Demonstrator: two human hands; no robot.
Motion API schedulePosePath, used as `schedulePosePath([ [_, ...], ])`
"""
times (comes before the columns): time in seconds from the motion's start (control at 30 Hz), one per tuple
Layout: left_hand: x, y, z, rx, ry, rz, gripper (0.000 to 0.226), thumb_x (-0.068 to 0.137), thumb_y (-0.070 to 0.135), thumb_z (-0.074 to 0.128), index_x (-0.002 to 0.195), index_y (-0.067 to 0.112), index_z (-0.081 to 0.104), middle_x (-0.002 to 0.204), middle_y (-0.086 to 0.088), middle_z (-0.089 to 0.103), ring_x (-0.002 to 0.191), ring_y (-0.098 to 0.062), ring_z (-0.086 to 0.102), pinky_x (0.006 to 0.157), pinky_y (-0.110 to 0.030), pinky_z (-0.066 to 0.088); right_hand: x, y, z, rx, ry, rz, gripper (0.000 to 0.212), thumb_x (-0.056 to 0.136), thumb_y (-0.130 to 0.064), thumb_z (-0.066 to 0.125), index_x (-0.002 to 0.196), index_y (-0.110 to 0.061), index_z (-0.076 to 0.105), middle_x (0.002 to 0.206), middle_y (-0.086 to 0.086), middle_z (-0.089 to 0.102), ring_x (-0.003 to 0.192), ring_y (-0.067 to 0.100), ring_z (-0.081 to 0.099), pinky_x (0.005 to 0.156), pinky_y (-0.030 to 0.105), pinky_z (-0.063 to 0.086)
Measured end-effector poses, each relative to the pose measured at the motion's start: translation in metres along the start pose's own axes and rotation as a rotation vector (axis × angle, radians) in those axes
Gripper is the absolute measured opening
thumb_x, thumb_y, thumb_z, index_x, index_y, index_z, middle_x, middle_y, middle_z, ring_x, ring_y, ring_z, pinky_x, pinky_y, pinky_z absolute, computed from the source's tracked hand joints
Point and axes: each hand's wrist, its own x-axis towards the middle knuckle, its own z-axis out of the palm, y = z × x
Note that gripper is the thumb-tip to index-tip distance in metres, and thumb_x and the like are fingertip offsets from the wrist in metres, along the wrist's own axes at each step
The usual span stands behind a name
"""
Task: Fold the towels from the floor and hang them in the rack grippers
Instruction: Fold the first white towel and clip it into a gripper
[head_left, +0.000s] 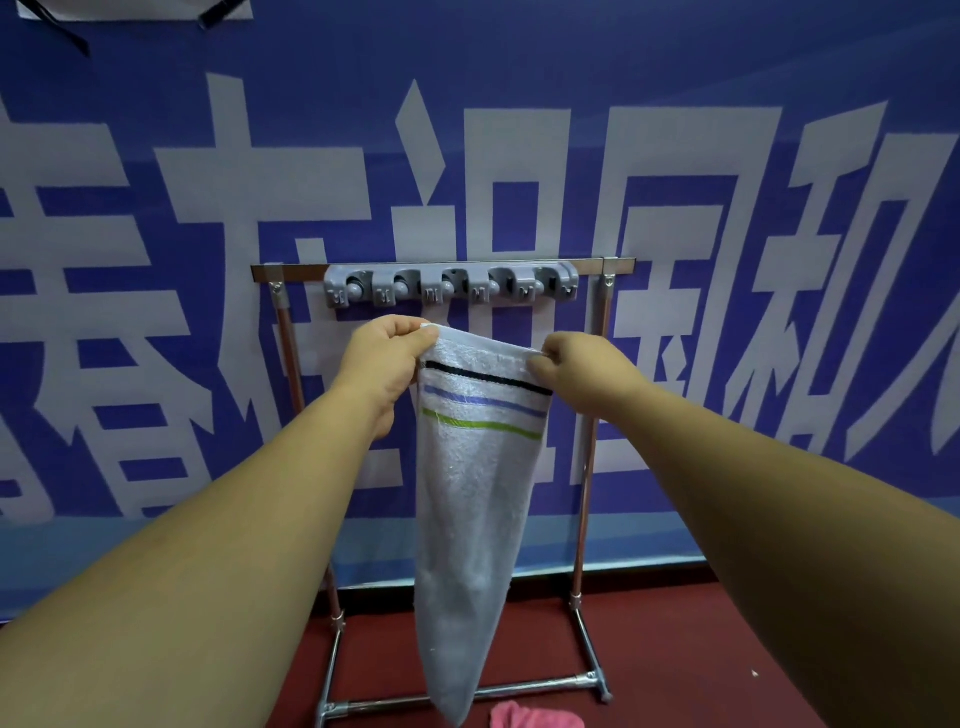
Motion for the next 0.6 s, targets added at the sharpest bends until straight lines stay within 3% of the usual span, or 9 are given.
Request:
schedulePosePath([
  [0.3, 0.002, -0.004, -0.007, 0.01, 0.014, -0.012, 0.007, 0.1, 0.017, 0.072, 0.105, 0.012, 0.074, 0.107, -0.015, 0.08, 0.095, -0.029, 0.074, 0.099, -0.052, 0.061, 0.006, -0.001, -0.008, 0.253, 0.136, 0.033, 0.013, 0.091, -0.026, 0.075, 0.092, -0.015, 0.068, 0.087, 0.004, 0.071, 0.081, 0.021, 0.066, 0.071, 0.04, 0.056],
  [0.43, 0.0, -0.004, -0.007, 0.002, 0.005, -0.013, 0.007, 0.102, 0.015, 0.07, 0.108, 0.013, 0.072, 0.112, -0.016, 0.078, 0.099, -0.028, 0.074, 0.097, -0.045, 0.063, 0.009, -0.004, -0.013, 0.34, 0.207, 0.019, 0.013, 0.092, -0.022, 0.077, 0.091, -0.018, 0.065, 0.085, 0.0, 0.066, 0.079, 0.018, 0.064, 0.07, 0.036, 0.057],
  [0.5, 0.0, -0.005, -0.007, -0.003, -0.003, -0.012, 0.007, 0.103, 0.013, 0.069, 0.109, 0.012, 0.071, 0.112, -0.015, 0.078, 0.102, -0.028, 0.074, 0.095, -0.041, 0.063, 0.008, -0.003, -0.015, 0.376, 0.177, 0.029, 0.014, 0.092, -0.017, 0.077, 0.091, -0.019, 0.063, 0.087, 0.0, 0.065, 0.08, 0.019, 0.063, 0.07, 0.035, 0.057],
  [0.6, -0.002, -0.006, -0.007, 0.023, -0.037, -0.015, 0.008, 0.102, 0.01, 0.068, 0.11, 0.011, 0.07, 0.106, -0.011, 0.077, 0.1, -0.025, 0.074, 0.092, -0.037, 0.063, 0.008, 0.005, -0.015, 0.341, 0.077, 0.067, 0.014, 0.092, -0.016, 0.078, 0.099, -0.013, 0.066, 0.098, 0.008, 0.07, 0.094, 0.028, 0.069, 0.084, 0.044, 0.062],
])
